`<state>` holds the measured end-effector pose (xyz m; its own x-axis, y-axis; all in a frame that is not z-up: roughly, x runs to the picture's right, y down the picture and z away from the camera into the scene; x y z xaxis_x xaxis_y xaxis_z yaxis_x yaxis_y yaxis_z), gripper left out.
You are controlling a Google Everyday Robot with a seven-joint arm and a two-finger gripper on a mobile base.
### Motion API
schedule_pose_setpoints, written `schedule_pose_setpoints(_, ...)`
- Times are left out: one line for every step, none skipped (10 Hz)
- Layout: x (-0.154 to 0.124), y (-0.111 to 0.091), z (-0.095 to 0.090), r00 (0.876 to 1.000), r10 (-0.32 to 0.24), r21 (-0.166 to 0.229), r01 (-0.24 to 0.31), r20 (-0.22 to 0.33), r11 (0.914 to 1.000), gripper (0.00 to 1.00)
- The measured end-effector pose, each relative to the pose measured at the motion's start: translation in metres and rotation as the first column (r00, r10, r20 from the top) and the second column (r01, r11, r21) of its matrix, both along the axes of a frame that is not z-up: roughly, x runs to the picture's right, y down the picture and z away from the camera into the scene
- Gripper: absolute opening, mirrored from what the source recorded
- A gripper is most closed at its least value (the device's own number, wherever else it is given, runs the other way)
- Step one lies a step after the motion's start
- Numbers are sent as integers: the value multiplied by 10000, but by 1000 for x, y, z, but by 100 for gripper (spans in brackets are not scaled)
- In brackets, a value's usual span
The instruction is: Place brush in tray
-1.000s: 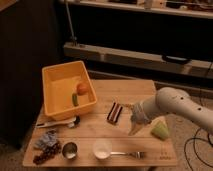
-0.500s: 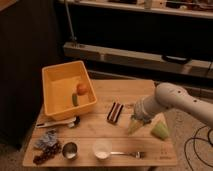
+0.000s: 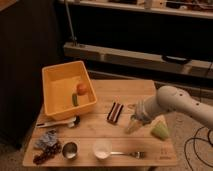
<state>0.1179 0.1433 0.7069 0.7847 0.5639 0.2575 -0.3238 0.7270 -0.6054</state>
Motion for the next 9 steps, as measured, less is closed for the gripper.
schedule_pose_setpoints(1, -2, -4, 9836, 1658, -324, -1685, -715, 9852, 80)
schedule_pose_setpoints(-1, -4, -8, 9639, 2517, -419, -2559, -868, 9658, 80)
schedule_pose_setpoints(-5, -5, -12, 9435, 3233, -542, -3274, -724, 9433, 80)
schedule_pose_setpoints(-13, -8, -17, 9208, 3876, -708, -3898, -429, 9182, 80)
schedule_pose_setpoints(-16, -9, -19, 9120, 4090, -766, -4103, -325, 9087, 80)
schedule_pose_setpoints(-16, -9, -19, 9111, 4110, -755, -4121, -309, 9080, 80)
schedule_pose_setpoints(-16, -9, -19, 9115, 4102, -761, -4113, -301, 9083, 80)
schedule_pose_setpoints(-16, -9, -18, 9121, 4089, -758, -4100, -305, 9089, 80)
schedule_pose_setpoints(-16, -10, -18, 9098, 4131, -765, -4150, -402, 9066, 80)
